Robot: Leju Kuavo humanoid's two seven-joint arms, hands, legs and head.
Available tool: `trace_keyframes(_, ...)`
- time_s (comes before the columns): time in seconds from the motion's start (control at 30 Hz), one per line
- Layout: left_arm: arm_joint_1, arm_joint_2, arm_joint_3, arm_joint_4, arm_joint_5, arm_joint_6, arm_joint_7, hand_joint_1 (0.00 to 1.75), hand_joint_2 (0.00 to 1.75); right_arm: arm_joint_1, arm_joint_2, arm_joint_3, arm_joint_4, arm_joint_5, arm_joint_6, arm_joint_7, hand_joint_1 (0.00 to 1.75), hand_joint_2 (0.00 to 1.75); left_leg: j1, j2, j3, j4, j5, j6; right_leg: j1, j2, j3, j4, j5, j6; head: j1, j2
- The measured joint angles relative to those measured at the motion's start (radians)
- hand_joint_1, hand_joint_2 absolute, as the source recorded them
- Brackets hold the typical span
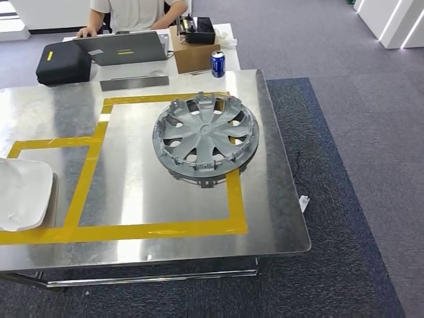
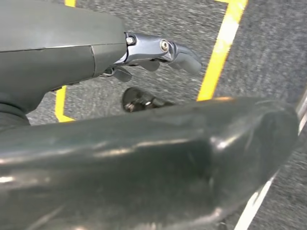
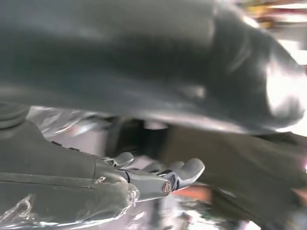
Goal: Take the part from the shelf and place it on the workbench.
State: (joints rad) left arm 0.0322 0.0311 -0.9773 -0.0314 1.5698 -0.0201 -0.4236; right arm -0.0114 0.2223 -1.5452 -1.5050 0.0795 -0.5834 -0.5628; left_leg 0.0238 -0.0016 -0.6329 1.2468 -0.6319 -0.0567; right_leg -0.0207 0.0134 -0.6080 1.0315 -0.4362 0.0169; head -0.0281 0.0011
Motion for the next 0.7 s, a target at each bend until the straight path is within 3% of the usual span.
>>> trace_keyframes(0.03,-0.001,0.0,0.0,0.001,0.0,0.001,0.001,0.0,0.0,-0.002,0.003,0.0,0.067,0.038,-0.021,0.027,0.0,0.0,-0.007,0.0,0.014,-0.005,0.011,0.01,0.006,0.0,-0.011,0.0,0.009,-0.002,0.0,0.0)
trace_keyframes(0.07,-0.002,0.0,0.0,0.001,0.0,0.002,0.001,0.0,0.0,-0.004,0.004,0.001,0.144,0.073,-0.043,0.051,0.0,0.0,-0.014,0.0,0.045,-0.044,0.036,0.021,0.011,0.0,-0.022,0.0,0.017,-0.003,0.0,0.0)
trace_keyframes(0.13,-0.005,0.003,0.0,0.003,0.0,0.002,0.003,0.0,0.0,-0.008,-0.001,0.004,0.321,0.129,-0.077,0.096,0.0,0.0,-0.03,0.0,0.139,-0.181,0.078,0.047,0.02,-0.001,-0.038,0.001,0.035,-0.003,0.0,0.0)
trace_keyframes(0.2,-0.012,0.008,0.0,0.004,0.0,0.003,0.005,0.0,0.0,-0.011,-0.01,0.007,0.492,0.165,-0.095,0.125,0.0,0.0,-0.042,0.002,0.197,-0.276,0.09,0.058,0.023,-0.004,-0.047,0.001,0.053,0.002,0.001,0.0)
trace_keyframes(0.3,-0.013,0.011,0.001,0.007,0.0,0.003,0.007,0.0,0.0,-0.015,-0.026,0.009,0.656,0.182,-0.101,0.136,0.0,0.0,-0.046,0.004,0.189,-0.297,0.111,0.068,0.02,-0.007,-0.053,-0.007,0.074,0.019,-0.004,0.0)
trace_keyframes(0.33,-0.013,0.011,0.001,0.007,0.0,0.003,0.007,0.0,0.0,-0.014,-0.033,0.011,0.697,0.193,-0.095,0.149,0.0,0.0,-0.044,0.005,0.18,-0.299,0.123,0.074,0.019,-0.007,-0.061,0.002,0.058,0.024,-0.005,0.0)
trace_keyframes(0.37,-0.012,0.012,0.001,0.008,0.0,0.004,0.008,0.0,0.0,-0.012,-0.041,0.016,0.737,0.216,-0.08,0.175,0.0,0.0,-0.041,0.005,0.169,-0.302,0.137,0.079,0.019,-0.007,-0.072,0.029,0.022,0.03,-0.004,0.0)
trace_keyframes(0.43,-0.012,0.016,0.001,0.008,-0.004,0.004,0.016,0.0,0.0,-0.004,-0.061,0.048,0.834,0.316,-0.02,0.269,0.0,0.0,-0.039,0.006,0.142,-0.302,0.16,0.083,0.017,-0.007,-0.102,0.14,-0.083,0.039,-0.002,0.0)
trace_keyframes(0.47,-0.011,0.02,-0.001,0.008,-0.009,0.004,0.021,0.0,0.0,0.0,-0.069,0.077,0.884,0.376,0.014,0.316,0.0,0.0,-0.038,0.007,0.127,-0.301,0.172,0.082,0.016,-0.007,-0.112,0.202,-0.12,0.043,-0.001,0.0)
trace_keyframes(0.5,-0.01,0.026,-0.003,0.008,-0.016,0.003,0.026,0.0,0.0,0.002,-0.074,0.109,0.933,0.435,0.044,0.353,0.0,0.0,-0.038,0.009,0.112,-0.3,0.184,0.08,0.016,-0.008,-0.112,0.247,-0.133,0.045,-0.001,0.0)
trace_keyframes(0.53,-0.011,0.032,-0.007,0.008,-0.025,0.0,0.03,0.0,0.0,0.001,-0.077,0.143,0.979,0.485,0.068,0.377,0.0,0.0,-0.038,0.01,0.097,-0.299,0.195,0.078,0.015,-0.008,-0.096,0.262,-0.122,0.046,0.0,0.0)
trace_keyframes(0.57,-0.012,0.039,-0.012,0.008,-0.033,-0.005,0.032,0.0,0.0,0.0,-0.077,0.175,1.019,0.53,0.091,0.392,0.0,0.0,-0.038,0.011,0.082,-0.298,0.207,0.075,0.014,-0.008,-0.061,0.242,-0.096,0.046,0.0,0.0)
trace_keyframes(0.6,-0.013,0.047,-0.017,0.007,-0.041,-0.012,0.033,0.0,0.0,-0.002,-0.077,0.209,1.057,0.581,0.115,0.404,0.0,0.0,-0.037,0.012,0.069,-0.294,0.217,0.072,0.013,-0.008,-0.008,0.188,-0.071,0.047,0.0,0.0)
trace_keyframes(0.63,-0.014,0.056,-0.023,0.006,-0.048,-0.019,0.034,0.0,0.0,-0.005,-0.077,0.245,1.089,0.636,0.142,0.414,0.0,0.0,-0.036,0.011,0.056,-0.29,0.226,0.066,0.012,-0.008,0.053,0.112,-0.065,0.046,0.001,0.0)
trace_keyframes(0.67,-0.015,0.067,-0.03,0.004,-0.057,-0.027,0.035,0.0,0.0,-0.009,-0.077,0.285,1.116,0.696,0.171,0.42,0.0,0.0,-0.036,0.011,0.047,-0.286,0.234,0.06,0.013,-0.007,0.105,0.04,-0.069,0.042,0.0,0.0)
trace_keyframes(0.7,-0.016,0.079,-0.037,0.003,-0.065,-0.033,0.036,0.0,0.0,-0.012,-0.077,0.324,1.138,0.753,0.195,0.423,0.0,0.0,-0.036,0.011,0.042,-0.282,0.24,0.055,0.015,-0.005,0.138,-0.011,-0.081,0.037,0.0,0.0)
